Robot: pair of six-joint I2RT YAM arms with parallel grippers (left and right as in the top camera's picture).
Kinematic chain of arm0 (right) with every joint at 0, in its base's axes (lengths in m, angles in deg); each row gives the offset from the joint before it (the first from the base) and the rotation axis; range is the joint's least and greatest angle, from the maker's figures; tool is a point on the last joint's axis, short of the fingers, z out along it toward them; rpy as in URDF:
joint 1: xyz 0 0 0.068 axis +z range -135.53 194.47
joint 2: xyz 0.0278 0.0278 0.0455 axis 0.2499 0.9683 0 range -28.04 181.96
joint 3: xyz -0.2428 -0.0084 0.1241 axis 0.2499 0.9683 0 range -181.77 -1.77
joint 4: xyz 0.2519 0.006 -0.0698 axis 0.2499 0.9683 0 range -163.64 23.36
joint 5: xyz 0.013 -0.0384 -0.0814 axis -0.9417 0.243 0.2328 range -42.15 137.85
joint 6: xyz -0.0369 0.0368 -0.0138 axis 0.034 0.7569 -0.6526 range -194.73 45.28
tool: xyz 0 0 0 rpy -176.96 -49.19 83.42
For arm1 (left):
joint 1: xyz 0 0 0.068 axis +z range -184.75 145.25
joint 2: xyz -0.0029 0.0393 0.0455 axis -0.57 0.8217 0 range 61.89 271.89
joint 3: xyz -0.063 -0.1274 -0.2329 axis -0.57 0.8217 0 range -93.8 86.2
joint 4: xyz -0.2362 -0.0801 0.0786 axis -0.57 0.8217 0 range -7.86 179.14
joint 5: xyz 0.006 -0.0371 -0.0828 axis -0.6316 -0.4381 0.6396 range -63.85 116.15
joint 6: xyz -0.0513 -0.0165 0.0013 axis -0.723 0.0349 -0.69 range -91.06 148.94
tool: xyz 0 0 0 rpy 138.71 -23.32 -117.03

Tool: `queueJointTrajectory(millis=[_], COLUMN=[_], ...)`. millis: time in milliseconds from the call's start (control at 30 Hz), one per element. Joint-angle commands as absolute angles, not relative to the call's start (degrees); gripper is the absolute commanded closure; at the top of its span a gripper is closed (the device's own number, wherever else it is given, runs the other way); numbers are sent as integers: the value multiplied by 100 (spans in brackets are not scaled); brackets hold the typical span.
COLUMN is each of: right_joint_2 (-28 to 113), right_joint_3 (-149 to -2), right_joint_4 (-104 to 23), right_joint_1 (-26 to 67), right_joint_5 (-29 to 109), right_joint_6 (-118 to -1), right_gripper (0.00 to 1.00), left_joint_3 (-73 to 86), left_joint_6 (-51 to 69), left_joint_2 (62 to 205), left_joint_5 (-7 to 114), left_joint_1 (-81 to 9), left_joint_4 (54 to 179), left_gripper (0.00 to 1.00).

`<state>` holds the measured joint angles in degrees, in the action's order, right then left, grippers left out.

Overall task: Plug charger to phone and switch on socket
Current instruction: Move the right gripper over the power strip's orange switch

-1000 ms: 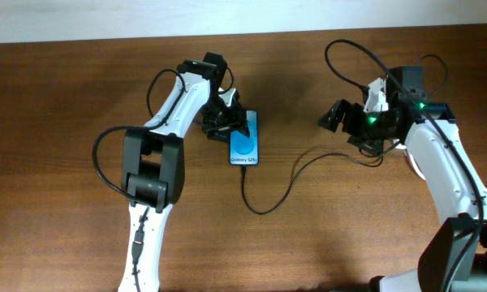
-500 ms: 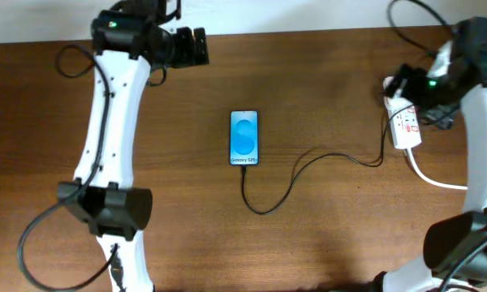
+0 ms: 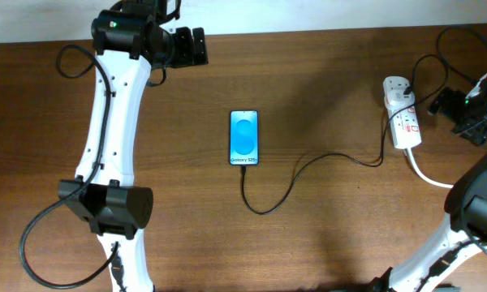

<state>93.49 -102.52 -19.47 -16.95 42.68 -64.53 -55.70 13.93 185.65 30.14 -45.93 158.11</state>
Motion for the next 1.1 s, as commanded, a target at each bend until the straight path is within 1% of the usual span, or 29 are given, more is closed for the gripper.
queueJointTrajectory(millis=[0,133,233,467,1067], right_joint_2=[9552,9703,9915,9996,9996], right_joint_3=[-10204,-10204,-10204,-10158,-9426], right_joint_4=[-2207,-2511,-2655,-2668,-3582], right_joint_1=[-1699,-1699,-1701,-1699,-1699], right_joint_5=[4050,4023,3486,3473,3298], right_joint_6=[-6569,-6569,-6573,-6571,-6571], right_gripper=[2,2,2,2,2], left_joint_3=[-5542,-5542,-5542,-5542,-5542], left_joint_6=[1419,1419,1419,1419,1419], left_joint_2=[18605,18605,18605,18605,18605], left_joint_5=[2911,2911,2911,2911,2911], left_joint_1=[-4593,-4593,-4593,-4593,-4593], left_joint_4=[15809,15809,15809,15809,15809], left_gripper=[1,1,1,1,1])
